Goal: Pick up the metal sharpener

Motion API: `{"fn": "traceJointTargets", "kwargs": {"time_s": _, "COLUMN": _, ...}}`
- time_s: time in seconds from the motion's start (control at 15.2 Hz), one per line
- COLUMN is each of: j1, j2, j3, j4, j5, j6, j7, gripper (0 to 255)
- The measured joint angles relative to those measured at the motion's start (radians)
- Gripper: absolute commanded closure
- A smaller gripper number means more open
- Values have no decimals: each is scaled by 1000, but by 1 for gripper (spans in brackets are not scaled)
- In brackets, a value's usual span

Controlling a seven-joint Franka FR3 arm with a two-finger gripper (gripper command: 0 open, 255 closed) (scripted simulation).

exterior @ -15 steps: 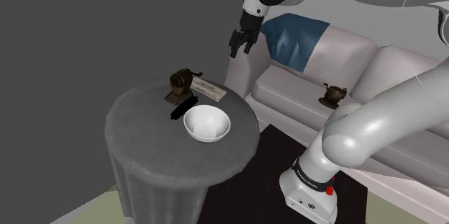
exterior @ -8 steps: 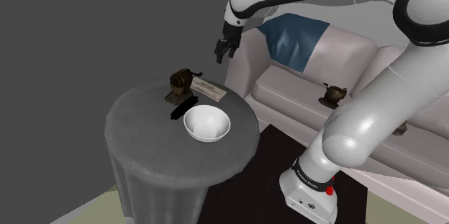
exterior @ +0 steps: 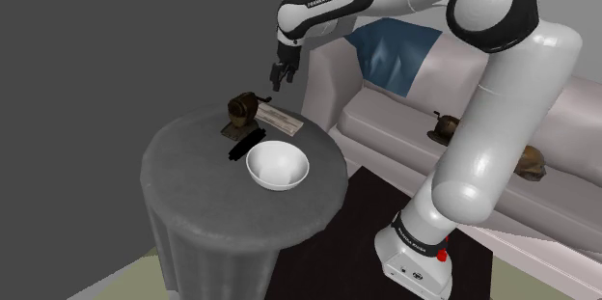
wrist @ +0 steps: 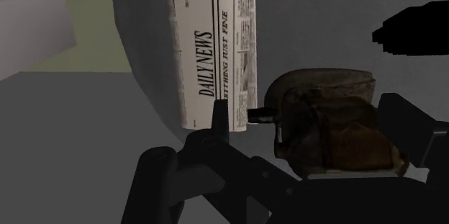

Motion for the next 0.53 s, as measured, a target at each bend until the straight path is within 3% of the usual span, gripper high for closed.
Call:
{"fn": "traceJointTargets", "kwargs": {"time_s": 0.26, "j1": -5, "j2": 170, "j3": 10, "j4": 147, "j5": 5, "j6": 12, "j7": -54, "gripper": 0}}
{"fn": "traceJointTargets", "kwargs": {"time_s": 0.53, "j1": -10, "j2": 252, "j3": 16, "j4": 200, "j5": 4, "j6": 37, "j7": -81, "gripper": 0}}
